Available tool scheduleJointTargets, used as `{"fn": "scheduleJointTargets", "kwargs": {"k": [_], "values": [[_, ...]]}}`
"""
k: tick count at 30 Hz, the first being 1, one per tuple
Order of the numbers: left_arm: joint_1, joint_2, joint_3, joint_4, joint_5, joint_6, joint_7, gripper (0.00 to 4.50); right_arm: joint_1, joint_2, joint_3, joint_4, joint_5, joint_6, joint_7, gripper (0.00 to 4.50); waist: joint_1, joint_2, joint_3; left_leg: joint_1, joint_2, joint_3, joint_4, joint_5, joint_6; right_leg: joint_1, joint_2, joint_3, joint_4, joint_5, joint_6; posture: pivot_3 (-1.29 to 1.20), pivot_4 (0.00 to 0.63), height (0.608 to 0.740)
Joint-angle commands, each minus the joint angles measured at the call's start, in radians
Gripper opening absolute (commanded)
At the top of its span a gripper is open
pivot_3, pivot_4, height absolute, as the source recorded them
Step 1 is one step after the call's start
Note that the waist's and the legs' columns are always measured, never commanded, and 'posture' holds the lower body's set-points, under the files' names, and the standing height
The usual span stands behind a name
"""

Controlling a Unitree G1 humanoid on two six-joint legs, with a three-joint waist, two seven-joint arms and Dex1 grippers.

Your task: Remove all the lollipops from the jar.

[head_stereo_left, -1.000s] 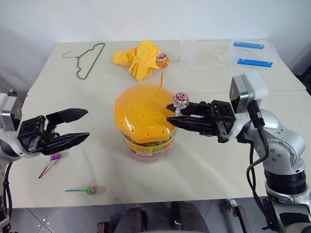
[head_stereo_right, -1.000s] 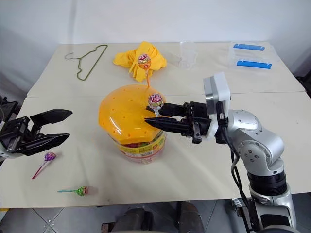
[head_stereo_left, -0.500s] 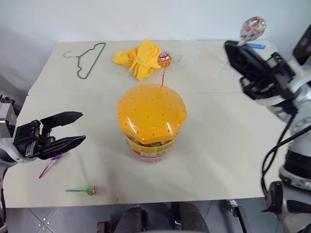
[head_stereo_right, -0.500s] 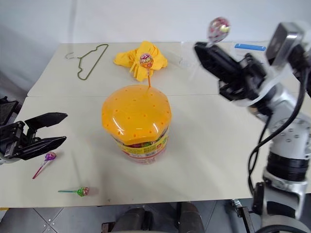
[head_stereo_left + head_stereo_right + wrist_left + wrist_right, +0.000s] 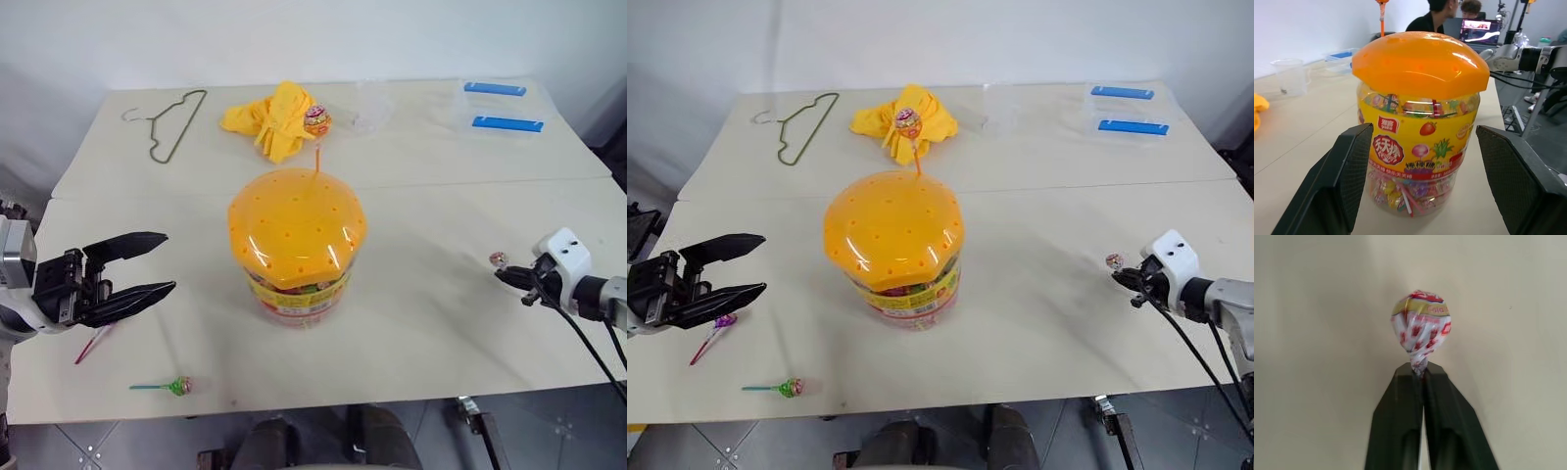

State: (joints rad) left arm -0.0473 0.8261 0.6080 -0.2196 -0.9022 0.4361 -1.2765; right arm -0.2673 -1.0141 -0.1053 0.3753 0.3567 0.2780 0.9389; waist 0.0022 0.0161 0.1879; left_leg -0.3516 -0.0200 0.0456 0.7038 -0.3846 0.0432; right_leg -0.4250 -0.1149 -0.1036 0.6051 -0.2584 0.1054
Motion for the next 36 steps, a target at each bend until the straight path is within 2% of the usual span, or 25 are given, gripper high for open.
{"fn": "scheduleJointTargets", "kwargs": {"k": [1,3,6,8,10,14,19,26,33,36], "values": [[-0.004,-0.001,0.016,-0.007,-0.013,-0.018,-0.002,3.56,0.016,0.002,-0.044,0.019,0.005,-0.034,0.065,1.46,0.001,0.0,0.0,-0.001,0.0,-0.002,0.0,0.0,0.0,0.001,0.0,0.0,-0.001,0.0,0.0,0.0,0.15,0.74],[-0.006,-0.003,0.019,-0.008,-0.018,-0.018,0.002,3.56,0.013,0.007,-0.075,0.029,0.016,-0.057,0.086,2.11,-0.001,0.0,0.0,-0.001,0.0,-0.004,0.001,0.0,0.0,0.001,0.0,0.001,-0.002,0.0,0.0,0.0,0.15,0.74],[-0.012,-0.01,0.03,-0.005,-0.031,-0.015,0.015,3.56,0.023,-0.011,-0.161,-0.015,0.123,-0.079,0.258,3.1,-0.003,0.002,0.001,-0.001,0.0,-0.004,0.001,0.0,0.0,0.001,0.0,0.0,-0.002,0.0,0.0,0.0,0.15,0.74],[-0.015,-0.013,0.037,-0.003,-0.041,-0.01,0.025,3.56,0.019,-0.006,-0.204,-0.054,0.177,-0.082,0.328,3.1,-0.002,0.002,0.001,-0.001,0.0,-0.004,0.001,0.0,0.0,0.001,0.0,0.0,-0.002,0.0,0.0,0.0,0.15,0.74],[-0.024,-0.03,0.054,0.011,-0.063,0.001,0.06,3.56,-0.053,0.018,-0.233,-0.168,0.289,0.013,0.338,3.1,-0.005,0.002,0.001,-0.001,0.001,-0.004,0.001,0.0,0.0,0.001,0.0,0.0,-0.001,0.0,0.0,0.0,0.15,0.74],[-0.047,-0.064,0.082,0.061,-0.08,-0.003,0.131,3.56,-0.243,0.136,-0.178,-0.374,0.439,0.188,0.221,3.1,-0.019,0.002,0.001,0.0,0.002,-0.004,0.001,-0.001,-0.002,0.001,0.0,0.001,0.0,0.0,-0.001,0.0,0.15,0.74],[-0.014,-0.064,0.102,0.095,-0.06,-0.007,0.136,3.56,-0.471,0.304,-0.086,-0.455,0.52,0.366,0.057,3.1,-0.009,0.002,0.001,-0.003,0.003,-0.008,0.001,-0.001,-0.004,-0.001,0.001,0.0,0.001,-0.001,-0.003,0.0,0.15,0.74],[0.028,-0.055,0.114,0.059,-0.084,0.011,0.127,3.56,-0.659,0.459,0.053,-0.454,0.469,0.466,-0.044,3.1,-0.001,0.0,0.001,-0.005,0.0,-0.009,0.002,-0.001,-0.003,-0.003,0.0,-0.002,0.001,-0.001,-0.003,0.0,0.15,0.74],[0.021,-0.06,0.1,0.01,-0.099,0.026,0.132,3.56,-0.733,0.538,0.1,-0.427,0.433,0.497,-0.07,3.1,-0.01,0.0,0.001,-0.005,0.0,-0.009,0.002,-0.001,-0.003,-0.003,0.0,-0.001,0.002,-0.001,-0.003,0.0,0.15,0.74],[0.016,-0.06,0.098,0.005,-0.097,0.025,0.133,3.56,-0.752,0.558,0.098,-0.399,0.409,0.49,-0.078,2.49,-0.012,0.0,0.001,-0.004,0.0,-0.008,0.002,-0.001,-0.003,-0.003,0.001,-0.001,0.002,-0.001,-0.003,0.0,0.15,0.74]]}}
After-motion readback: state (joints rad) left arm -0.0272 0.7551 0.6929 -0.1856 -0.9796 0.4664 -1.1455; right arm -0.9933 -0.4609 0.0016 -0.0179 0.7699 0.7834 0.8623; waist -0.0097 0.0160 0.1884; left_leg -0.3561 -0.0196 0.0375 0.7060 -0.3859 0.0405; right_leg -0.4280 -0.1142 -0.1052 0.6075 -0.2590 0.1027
